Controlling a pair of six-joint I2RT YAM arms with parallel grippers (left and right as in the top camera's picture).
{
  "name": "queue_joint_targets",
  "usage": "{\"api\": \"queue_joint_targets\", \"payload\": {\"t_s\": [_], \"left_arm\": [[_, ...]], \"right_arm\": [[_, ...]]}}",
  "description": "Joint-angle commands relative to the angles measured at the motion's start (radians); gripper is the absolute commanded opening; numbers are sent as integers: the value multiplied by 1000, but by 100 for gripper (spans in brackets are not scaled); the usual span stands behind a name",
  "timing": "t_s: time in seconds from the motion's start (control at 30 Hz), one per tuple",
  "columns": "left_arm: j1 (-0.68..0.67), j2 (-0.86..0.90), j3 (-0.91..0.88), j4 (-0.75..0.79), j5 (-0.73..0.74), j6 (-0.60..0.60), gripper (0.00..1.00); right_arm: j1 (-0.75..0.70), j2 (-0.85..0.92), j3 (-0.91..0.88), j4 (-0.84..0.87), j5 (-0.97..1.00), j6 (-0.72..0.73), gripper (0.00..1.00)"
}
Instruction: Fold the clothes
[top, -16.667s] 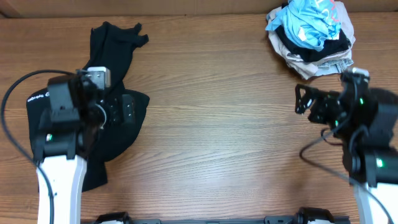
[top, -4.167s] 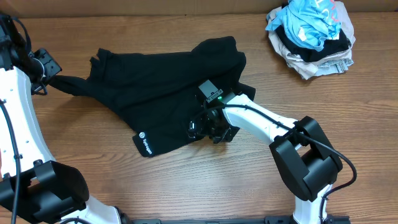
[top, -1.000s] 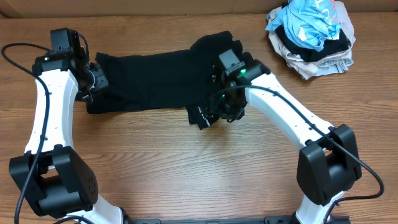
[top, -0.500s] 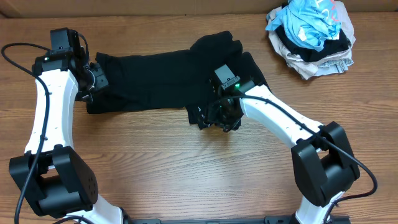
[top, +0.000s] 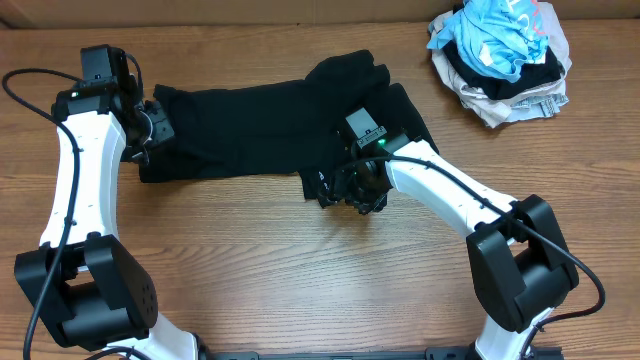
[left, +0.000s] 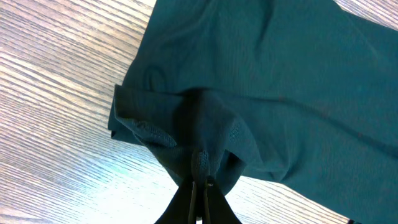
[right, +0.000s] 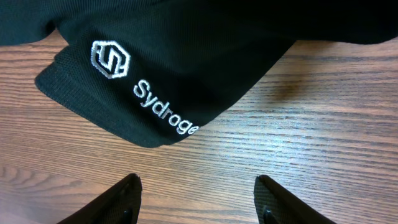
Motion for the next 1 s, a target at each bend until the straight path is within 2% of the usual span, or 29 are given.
{"api": "queue_joint_targets", "payload": {"t_s": [0.0,0.97], "left_arm": [[-4,5,-5,4,-4,16,4],[-4,5,-5,5,-7,16,4]], "right_arm": [[14,1,-4,8,13,6,62],[48,22,-4,41,57,39,62]]}}
